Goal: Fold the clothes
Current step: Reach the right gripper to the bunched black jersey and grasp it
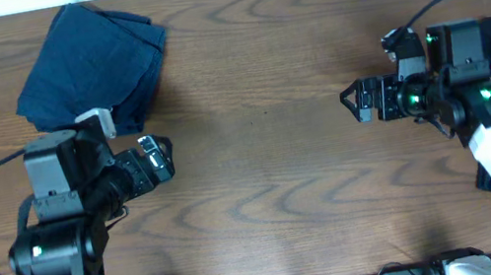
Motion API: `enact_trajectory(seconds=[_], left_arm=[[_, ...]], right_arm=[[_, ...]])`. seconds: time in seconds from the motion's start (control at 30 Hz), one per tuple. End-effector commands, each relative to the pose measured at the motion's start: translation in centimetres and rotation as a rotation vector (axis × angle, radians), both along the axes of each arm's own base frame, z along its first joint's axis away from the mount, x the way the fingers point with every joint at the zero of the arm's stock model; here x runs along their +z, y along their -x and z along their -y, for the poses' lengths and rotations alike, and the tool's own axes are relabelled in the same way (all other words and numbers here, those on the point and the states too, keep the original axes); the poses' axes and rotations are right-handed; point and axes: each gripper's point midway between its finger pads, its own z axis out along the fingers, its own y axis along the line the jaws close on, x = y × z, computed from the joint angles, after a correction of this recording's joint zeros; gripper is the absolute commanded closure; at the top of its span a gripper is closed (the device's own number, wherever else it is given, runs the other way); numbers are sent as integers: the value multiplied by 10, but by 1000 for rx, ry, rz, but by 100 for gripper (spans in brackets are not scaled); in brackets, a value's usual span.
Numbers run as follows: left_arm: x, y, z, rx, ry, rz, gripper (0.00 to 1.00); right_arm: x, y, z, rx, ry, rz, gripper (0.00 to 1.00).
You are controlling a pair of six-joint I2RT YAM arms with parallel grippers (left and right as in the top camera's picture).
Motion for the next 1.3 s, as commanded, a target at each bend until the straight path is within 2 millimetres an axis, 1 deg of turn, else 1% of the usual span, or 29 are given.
enact_trajectory(seconds=[0.0,0.03,0.07,0.1,0.13,0.17,0.23,0.3,0.33,0.37,0.43,0.53,0.57,0.63,0.7,0.73,0.77,0.87,1.0,1.1,1.13,1.17,1.2,1.27], left_arm=[[14,-2,17,-84,61,33,2],[15,-2,17,-86,64,38,2],[16,-3,17,-86,62,46,2],[19,-5,17,-86,62,59,2],[20,-5,17,-86,62,66,2],[22,-4,17,-86,61,72,2],[25,-4,17,-87,60,85,2],[29,-4,17,-87,59,106,2],[30,-4,17,-88,59,112,2],[31,-4,17,-88,59,115,2],[31,-3,17,-87,59,114,2],[29,-1,17,-87,59,104,2],[29,-1,17,-87,59,104,2],[29,-1,17,-87,59,104,2],[29,-1,17,-87,60,102,2],[29,0,17,-87,60,99,2],[28,0,17,-87,60,95,2],[27,2,17,-87,60,88,2],[26,2,17,-87,60,84,2],[26,2,17,-87,60,83,2],[26,3,17,-86,61,82,2],[25,3,17,-86,61,80,2],[25,3,17,-87,61,77,2],[25,4,17,-87,61,76,2]], right_arm=[[-14,-15,37,-164,73,-54,1],[-19,-18,51,-223,95,-75,2],[-26,-21,69,-302,123,-99,1],[-34,-24,92,-409,153,-128,1],[-38,-25,106,-473,171,-142,1],[-44,-26,125,-548,197,-159,2],[-55,-24,158,-668,254,-187,3],[-65,-19,188,-777,303,-223,5],[-71,-14,202,-829,322,-246,6],[-77,-10,211,-872,329,-270,8],[-91,-1,226,-924,328,-329,9],[-117,17,240,-981,321,-449,14],[-122,20,242,-992,319,-469,14],[-139,30,251,-1027,316,-537,16],[-152,36,256,-1041,319,-580,18],[-159,40,259,-1047,326,-605,20],[-164,43,261,-1054,334,-624,23],[-177,51,265,-1071,360,-674,25],[-187,55,264,-1066,370,-704,40],[-193,63,263,-1075,387,-735,36],[-194,65,262,-1075,387,-739,42],[-196,65,262,-1074,383,-740,53],[-197,65,260,-1075,374,-739,69],[-198,62,257,-1070,349,-733,85]])
